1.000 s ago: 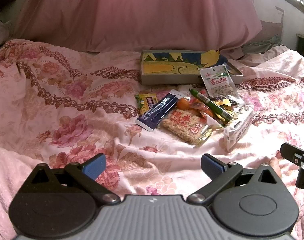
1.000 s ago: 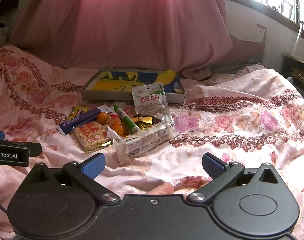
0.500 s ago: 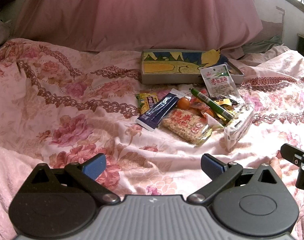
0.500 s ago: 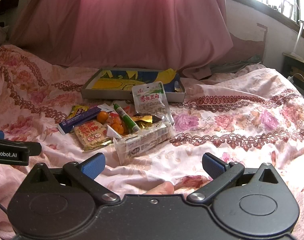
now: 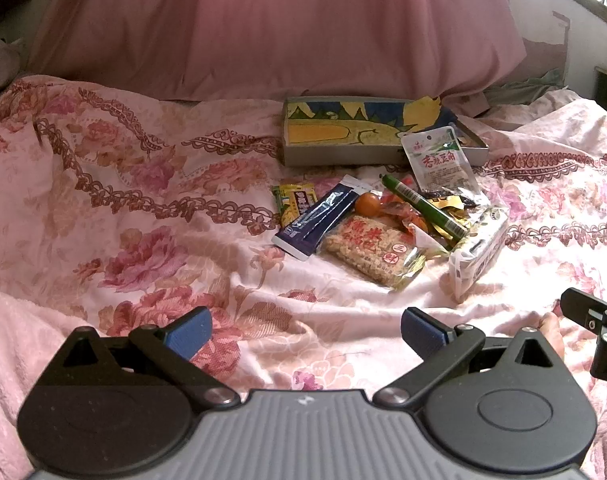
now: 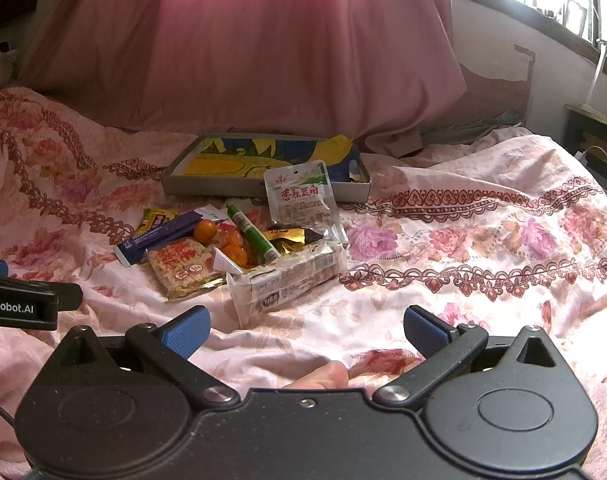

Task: Organize snacks

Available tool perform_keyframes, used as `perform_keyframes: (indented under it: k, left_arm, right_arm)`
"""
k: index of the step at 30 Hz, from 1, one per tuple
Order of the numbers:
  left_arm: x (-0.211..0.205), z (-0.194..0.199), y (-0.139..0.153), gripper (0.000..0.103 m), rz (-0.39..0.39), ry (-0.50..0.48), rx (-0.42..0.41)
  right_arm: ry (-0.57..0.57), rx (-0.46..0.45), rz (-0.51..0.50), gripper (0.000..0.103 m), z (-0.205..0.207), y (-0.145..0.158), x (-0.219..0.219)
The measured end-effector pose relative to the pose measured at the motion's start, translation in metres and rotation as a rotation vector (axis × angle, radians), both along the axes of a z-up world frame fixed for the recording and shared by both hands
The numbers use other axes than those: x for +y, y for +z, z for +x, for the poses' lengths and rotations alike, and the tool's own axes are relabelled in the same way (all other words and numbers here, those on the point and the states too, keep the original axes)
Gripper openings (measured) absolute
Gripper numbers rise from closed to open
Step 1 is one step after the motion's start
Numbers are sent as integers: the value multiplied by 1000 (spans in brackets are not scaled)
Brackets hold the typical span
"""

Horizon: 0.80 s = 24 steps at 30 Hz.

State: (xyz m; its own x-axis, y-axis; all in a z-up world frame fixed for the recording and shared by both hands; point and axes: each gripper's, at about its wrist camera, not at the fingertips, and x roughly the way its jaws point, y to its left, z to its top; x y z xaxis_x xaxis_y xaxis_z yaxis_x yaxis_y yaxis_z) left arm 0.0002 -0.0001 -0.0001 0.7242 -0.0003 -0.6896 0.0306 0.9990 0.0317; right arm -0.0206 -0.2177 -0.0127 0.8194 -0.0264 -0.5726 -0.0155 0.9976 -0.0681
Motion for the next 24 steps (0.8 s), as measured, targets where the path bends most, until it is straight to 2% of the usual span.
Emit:
perform_keyframes:
  k: [24]
  left_arm:
    - [1,-3,-5,103,3,7,31]
  right_arm:
    - [1,13,-16,103,1,1,3]
